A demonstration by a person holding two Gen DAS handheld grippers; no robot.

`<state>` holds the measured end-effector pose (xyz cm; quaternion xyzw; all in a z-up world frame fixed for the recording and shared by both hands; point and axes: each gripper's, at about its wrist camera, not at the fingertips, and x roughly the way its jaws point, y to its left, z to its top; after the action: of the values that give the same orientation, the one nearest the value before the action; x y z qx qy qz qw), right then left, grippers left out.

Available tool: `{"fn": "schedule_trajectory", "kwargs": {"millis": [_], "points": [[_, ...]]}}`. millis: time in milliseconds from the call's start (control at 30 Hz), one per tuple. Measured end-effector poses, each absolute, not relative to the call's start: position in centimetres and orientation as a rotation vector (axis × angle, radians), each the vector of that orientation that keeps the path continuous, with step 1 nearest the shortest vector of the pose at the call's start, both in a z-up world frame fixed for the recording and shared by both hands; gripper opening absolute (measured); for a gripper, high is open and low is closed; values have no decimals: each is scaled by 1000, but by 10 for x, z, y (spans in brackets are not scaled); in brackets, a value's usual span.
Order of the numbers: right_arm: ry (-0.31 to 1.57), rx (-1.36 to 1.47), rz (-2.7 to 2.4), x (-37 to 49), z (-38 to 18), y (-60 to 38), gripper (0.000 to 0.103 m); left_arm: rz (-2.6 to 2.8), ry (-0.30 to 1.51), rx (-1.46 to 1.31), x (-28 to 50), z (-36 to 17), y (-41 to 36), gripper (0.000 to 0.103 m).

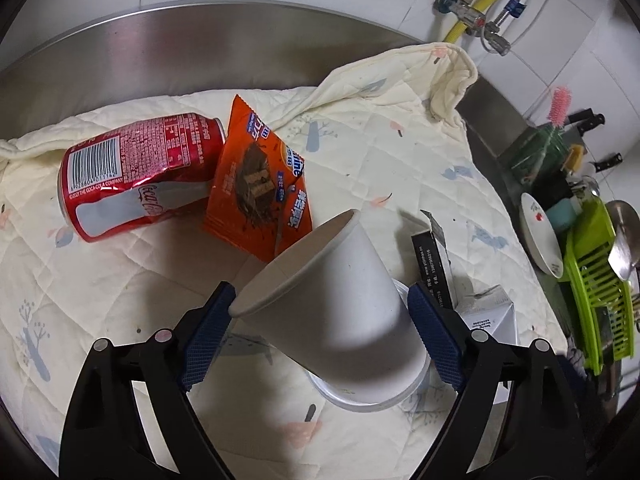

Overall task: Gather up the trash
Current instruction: 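Grasp the white paper cup with the left gripper while the right gripper grasps the milk carton, then lift the paper cup with the left gripper while the right gripper lifts the carton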

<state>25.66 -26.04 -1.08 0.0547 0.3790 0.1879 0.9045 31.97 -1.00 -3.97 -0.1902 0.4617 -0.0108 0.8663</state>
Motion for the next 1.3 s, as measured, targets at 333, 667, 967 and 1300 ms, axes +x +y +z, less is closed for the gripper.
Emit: {"fn": "schedule_trajectory", "kwargs": {"millis": [333,667,967,1300], "points": [[822,145,420,303,-2,-236,84,-83,935,-392,311,-30,6,77],[960,198,358,355,-23,-224,84,-113,944,-393,306,-35,11,76],[993,96,380,329,-30,-215,84,-128,936,-384,302,-31,12,76],[1027,81,292,296,-44,-234,87,-138,930,-367,296,-28,7,76]]}}
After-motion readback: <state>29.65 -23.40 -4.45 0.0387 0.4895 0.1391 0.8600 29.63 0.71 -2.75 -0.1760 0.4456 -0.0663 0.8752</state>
